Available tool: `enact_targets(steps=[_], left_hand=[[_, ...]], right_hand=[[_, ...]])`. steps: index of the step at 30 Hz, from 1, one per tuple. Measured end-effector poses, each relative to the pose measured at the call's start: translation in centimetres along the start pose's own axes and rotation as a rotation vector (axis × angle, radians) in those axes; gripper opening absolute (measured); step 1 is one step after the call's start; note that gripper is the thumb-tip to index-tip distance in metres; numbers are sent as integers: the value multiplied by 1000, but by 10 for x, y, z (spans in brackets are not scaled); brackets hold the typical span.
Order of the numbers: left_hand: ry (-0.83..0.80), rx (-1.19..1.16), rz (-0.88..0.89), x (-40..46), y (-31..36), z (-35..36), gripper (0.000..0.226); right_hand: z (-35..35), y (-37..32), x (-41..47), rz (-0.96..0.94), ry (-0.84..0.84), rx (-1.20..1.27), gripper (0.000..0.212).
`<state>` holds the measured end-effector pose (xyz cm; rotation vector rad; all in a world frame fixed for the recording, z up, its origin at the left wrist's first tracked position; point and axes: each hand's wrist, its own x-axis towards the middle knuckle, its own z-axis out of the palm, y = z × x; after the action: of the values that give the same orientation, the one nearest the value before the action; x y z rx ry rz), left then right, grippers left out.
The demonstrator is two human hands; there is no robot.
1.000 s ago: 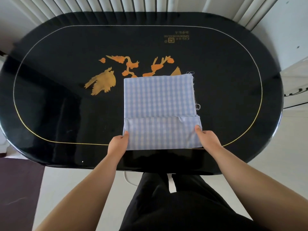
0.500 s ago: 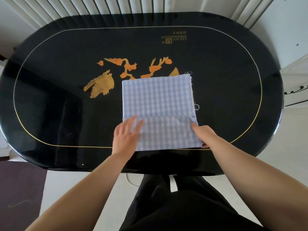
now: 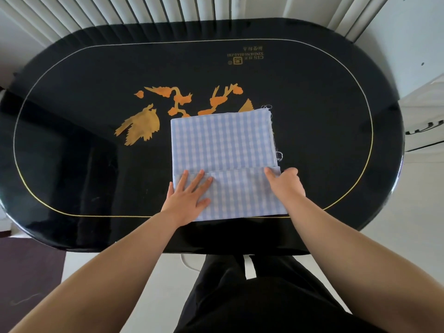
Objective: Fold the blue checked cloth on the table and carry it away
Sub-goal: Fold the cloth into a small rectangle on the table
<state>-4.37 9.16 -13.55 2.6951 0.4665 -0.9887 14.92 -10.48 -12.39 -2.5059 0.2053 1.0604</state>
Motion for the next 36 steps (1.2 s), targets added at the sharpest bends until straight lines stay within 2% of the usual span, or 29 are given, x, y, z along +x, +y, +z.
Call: enact_targets(steps=[5, 9, 14, 18, 28, 31, 34, 36], left_hand=[[-21, -38, 10, 1, -3, -5, 67], [-14, -91, 22, 1, -4, -5, 66], [87, -166, 57, -11, -25, -18, 53], [84, 62, 126, -16, -48, -25, 76], [72, 104, 244, -5, -85, -11, 88], [52, 88, 251, -4, -84, -12, 88], [47, 35, 252, -2, -82, -12, 83], [59, 9, 263, -3, -83, -11, 79]], right_hand=[[-13, -4, 16, 32, -197, 180, 55], [-14, -1, 15, 1, -236, 291, 45], [-17, -4, 15, 169, -343, 408, 44], [-22, -13, 16, 241, -395, 366, 41], [-26, -14, 15, 250, -400, 332, 48], [-26, -1, 14, 137, -308, 295, 44], [-34, 24, 8, -204, 65, -167, 42], [-40, 46, 11, -568, 244, -498, 49]])
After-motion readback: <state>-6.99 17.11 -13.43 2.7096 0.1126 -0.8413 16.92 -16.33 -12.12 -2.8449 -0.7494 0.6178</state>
